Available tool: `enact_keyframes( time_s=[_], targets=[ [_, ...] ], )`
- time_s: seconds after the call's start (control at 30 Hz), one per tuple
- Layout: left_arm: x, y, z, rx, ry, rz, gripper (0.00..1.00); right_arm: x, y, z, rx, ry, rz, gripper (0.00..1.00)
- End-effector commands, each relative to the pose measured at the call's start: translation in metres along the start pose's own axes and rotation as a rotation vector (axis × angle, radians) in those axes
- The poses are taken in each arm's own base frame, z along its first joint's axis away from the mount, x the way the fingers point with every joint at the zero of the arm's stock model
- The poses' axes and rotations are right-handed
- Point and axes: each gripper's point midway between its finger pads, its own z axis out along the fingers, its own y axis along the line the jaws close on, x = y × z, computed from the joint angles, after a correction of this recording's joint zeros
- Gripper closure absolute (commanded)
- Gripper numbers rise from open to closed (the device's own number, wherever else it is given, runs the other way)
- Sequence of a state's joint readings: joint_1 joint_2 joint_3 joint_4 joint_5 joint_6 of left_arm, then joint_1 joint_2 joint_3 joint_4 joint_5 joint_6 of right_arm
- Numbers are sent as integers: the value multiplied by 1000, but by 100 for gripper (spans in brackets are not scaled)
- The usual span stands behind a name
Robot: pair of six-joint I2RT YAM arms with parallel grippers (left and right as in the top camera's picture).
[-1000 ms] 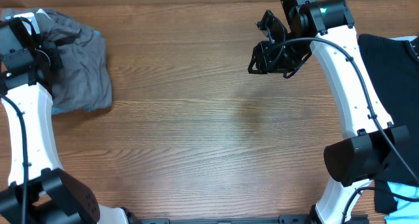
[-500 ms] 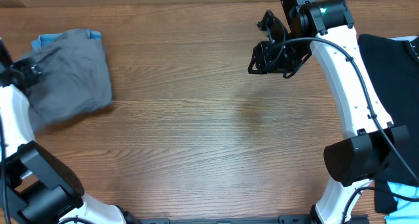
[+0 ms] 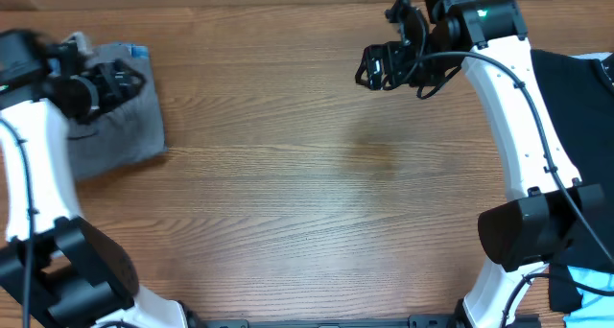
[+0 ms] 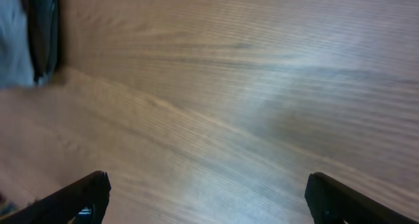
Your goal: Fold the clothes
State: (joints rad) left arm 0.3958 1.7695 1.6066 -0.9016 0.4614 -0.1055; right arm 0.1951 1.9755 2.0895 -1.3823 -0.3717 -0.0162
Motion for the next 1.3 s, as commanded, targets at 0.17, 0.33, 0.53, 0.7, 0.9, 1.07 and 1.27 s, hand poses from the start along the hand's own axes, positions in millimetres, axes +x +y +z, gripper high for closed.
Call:
enact_keyframes(
  time_s=[0.17, 0.33, 0.53, 0.7, 0.9, 1.07, 1.27],
  targets=[
    [60, -105, -26, -171, 64, 328, 0, -35, -45, -37, 79, -181, 20, 0],
    [79, -112, -83, -180, 10, 340, 0, -19, -62, -70, 175, -197, 144, 0],
    [124, -107, -168, -169, -256, 404, 0, 6, -36, -154, 242, -397, 144, 0],
    [187, -68, -188, -176, -393, 402, 0, 73, -22, -171, 231, -557, 91, 0],
    [206, -18, -128, -311, -322, 277, 0, 163, -35, -123, 216, -589, 123, 0],
    [234, 6, -91, -385, -128, 274, 0, 191, -46, -94, 230, -434, 177, 0],
    [237, 10, -83, -404, -74, 273, 0, 189, -54, -77, 236, -361, 201, 0]
  ],
)
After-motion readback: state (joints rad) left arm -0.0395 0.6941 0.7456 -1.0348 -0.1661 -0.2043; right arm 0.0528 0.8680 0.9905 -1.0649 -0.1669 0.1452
